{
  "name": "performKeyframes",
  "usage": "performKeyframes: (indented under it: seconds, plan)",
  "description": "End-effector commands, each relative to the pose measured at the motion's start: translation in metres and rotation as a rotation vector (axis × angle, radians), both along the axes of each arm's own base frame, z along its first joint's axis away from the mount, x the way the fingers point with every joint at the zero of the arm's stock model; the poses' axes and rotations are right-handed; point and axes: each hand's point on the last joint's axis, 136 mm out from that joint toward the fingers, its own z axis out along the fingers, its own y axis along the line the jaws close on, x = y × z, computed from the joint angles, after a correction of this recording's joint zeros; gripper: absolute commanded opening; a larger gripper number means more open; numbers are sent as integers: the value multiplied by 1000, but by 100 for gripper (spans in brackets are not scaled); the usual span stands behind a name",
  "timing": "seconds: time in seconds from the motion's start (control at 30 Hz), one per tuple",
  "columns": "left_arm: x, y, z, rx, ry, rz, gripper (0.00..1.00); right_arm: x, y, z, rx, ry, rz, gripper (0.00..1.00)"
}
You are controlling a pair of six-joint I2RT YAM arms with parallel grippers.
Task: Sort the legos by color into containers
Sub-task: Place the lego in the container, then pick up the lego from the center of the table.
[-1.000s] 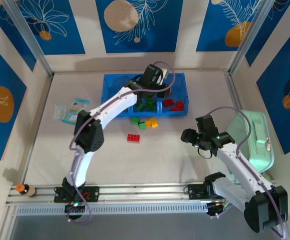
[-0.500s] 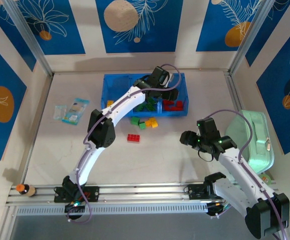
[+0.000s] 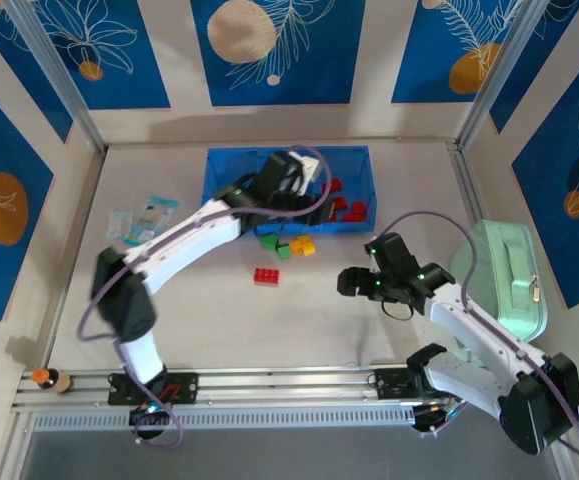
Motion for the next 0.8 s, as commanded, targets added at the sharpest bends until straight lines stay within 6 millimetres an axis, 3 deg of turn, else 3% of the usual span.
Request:
performKeyframes:
  seconds: [0.0,0.23,0.37,0.43,0.53,0.77]
  plan:
    - [-7,43,-19,7,-43,131,76,7,19,9,-29,-31,69,84]
    - [-74,144,-92,90,65,336,76,23,62,8,-60,58,87,88]
    - [-117,176,-141,53,181,396,75,33,84,4,-94,135,42,87]
    - [-132,189,-156,47,216,420,75,37,99,1,-115,143,44,87]
    - [-147,203,-162,41,237,443,74,42,122,-7,-147,181,44,87]
    - [-156,221,-151,8,200,479,74,49,167,-27,-274,260,15,91]
